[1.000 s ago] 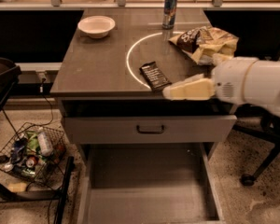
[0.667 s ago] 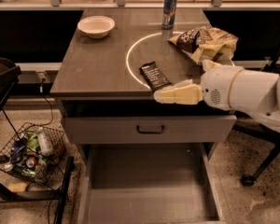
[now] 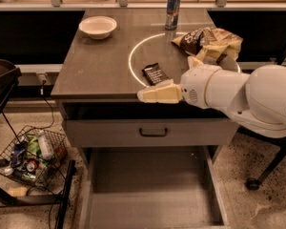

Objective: Place rxbar chocolate into paper bowl

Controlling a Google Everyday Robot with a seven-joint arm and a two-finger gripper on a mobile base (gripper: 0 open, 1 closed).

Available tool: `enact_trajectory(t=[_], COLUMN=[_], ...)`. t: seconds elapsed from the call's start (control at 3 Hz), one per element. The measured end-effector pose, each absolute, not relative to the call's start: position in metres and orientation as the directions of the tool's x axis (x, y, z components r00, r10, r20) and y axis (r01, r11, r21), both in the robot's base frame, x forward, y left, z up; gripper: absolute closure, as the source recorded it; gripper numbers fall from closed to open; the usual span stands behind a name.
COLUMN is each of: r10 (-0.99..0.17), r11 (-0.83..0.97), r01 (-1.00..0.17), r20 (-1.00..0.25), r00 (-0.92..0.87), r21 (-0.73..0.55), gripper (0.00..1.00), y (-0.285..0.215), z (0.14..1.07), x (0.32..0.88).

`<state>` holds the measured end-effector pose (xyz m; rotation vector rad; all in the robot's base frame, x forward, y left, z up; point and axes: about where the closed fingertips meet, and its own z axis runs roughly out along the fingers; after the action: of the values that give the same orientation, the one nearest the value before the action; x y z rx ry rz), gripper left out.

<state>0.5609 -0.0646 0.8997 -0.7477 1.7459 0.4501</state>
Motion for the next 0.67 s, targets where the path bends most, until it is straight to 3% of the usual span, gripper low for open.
enact_trajectory(t=[0.67], r10=[-0.226], r11=[0.694], r01=[-0.719], r20=[-0.957], r00=[-0.183], r21=[-0.027], gripper=[0.00], y=[-0.032], z=[0.874], x=[0.602])
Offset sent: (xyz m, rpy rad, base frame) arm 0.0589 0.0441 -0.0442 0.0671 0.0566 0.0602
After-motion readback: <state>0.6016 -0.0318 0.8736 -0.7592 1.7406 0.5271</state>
